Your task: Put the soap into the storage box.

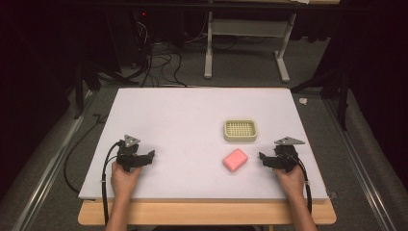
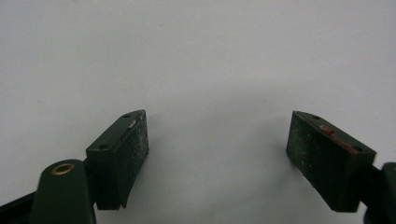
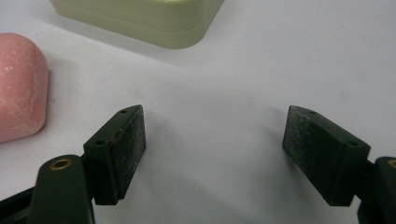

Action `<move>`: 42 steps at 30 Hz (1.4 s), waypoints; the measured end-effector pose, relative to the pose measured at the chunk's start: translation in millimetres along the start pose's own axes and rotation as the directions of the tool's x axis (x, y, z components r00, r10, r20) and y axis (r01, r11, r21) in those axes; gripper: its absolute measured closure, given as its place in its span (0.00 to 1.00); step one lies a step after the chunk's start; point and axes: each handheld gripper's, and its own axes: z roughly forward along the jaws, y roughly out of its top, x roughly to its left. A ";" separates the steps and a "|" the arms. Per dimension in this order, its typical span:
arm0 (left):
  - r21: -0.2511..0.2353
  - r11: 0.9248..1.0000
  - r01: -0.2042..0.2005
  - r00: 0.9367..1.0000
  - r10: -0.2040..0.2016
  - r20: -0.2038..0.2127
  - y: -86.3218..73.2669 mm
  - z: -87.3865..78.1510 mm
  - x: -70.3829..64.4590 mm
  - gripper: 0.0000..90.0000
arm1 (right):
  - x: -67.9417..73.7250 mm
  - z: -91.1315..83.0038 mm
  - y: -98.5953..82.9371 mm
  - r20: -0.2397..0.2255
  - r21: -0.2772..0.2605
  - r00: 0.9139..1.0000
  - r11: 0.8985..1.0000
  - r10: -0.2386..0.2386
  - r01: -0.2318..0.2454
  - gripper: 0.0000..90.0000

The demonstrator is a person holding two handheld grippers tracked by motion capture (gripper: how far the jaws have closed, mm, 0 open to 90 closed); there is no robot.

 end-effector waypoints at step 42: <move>0.000 1.000 0.000 1.000 0.000 -0.001 0.0 0.0 0.0 0.24 | 2.0 -5.4 2.7 -0.008 0.007 1.000 1.000 0.014 -0.014 0.23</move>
